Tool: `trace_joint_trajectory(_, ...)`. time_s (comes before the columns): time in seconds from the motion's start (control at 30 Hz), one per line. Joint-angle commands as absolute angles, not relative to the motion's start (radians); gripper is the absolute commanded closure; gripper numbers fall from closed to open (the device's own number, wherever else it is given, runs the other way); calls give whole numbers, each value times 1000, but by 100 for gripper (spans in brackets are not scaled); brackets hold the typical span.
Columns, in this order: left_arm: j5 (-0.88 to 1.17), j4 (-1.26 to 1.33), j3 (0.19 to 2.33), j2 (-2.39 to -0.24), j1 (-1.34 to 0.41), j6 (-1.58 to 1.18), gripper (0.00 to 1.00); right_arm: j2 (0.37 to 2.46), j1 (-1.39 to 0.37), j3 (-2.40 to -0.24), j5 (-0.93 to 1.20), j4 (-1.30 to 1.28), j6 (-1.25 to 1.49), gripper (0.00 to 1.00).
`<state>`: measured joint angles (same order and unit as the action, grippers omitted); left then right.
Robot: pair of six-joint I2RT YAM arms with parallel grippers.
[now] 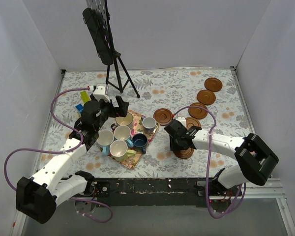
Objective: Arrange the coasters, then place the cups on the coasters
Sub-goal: Move the coaster to the center of the board.
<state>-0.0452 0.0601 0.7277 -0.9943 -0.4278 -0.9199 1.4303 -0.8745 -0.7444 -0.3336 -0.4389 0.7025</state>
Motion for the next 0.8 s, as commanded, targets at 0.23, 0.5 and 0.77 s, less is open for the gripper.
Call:
trace_joint_trajectory(0.23, -61, 66, 723, -991, -431, -907, 2, 1509, -833, -738, -273, -316, 698, 65)
trace_joint_trajectory(0.5, -64, 66, 724, -991, -431, -905, 2, 1486, -795, -730, -290, -318, 677, 65)
trace_joint_trajectory(0.77, -63, 66, 724, -996, -431, -907, 2, 1477, -779, -718, -298, -321, 667, 65)
